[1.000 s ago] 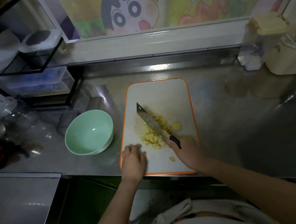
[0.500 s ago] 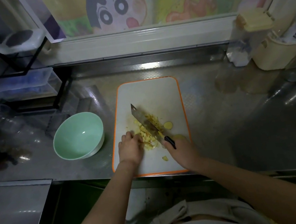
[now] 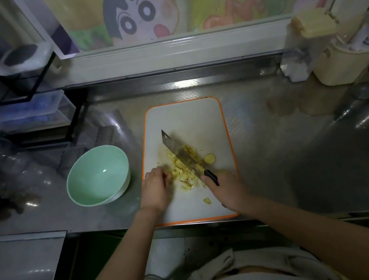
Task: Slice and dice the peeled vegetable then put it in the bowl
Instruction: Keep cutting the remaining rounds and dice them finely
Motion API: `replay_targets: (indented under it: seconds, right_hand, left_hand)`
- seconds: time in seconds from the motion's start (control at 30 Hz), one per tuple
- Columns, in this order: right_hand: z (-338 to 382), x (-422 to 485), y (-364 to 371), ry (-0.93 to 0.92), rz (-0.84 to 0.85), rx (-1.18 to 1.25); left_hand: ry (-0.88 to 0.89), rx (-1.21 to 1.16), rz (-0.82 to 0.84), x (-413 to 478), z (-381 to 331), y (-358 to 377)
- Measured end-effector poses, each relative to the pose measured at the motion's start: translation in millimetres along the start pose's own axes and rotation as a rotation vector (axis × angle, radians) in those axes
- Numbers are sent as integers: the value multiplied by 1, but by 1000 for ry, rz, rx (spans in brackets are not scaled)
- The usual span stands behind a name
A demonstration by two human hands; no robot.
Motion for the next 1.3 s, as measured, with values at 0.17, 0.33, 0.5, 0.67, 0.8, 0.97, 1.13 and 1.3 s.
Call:
replay_targets:
  seconds: [0.17,0.33,0.5,0.67,0.8,0.97,1.13,1.3]
  right_hand:
    - [2,1,0,-9,2,-26]
    - [2,-1,-1,-13,10,-16]
    - [2,-4,-3,-26,9,3]
    - [-2,-4,-3,-25,-8,38]
    - [-2,-3,-4,-40,-17,51]
    - [-4,-1,-4,-42,-41,37]
    - [-5,-1,-3,-45,-44,16]
    - [-7,-1,-4,-54,-45,58]
  left_hand:
    - [48,-83,26,1,-12,-1]
    - [-68,151,141,7,-17,6]
    - [-164,226,190,9,-13,11]
    - [-161,203,198,11,-11,14]
    - [-96,344,224,10,-9,15]
    - [-114,411,274,10,-7,13]
    - [-140,412,330,11,-2,13]
    - [-96,360,266,9,-4,12]
Point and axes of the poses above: each hand's wrist, its own x-axis towards the middle knuckle, its own y-axis out of the palm, z = x × y, the point moved 3 cm from there along x, towards the middle knuckle, and after that the axes turned 12 degrees about z, right-handed, at the moved point
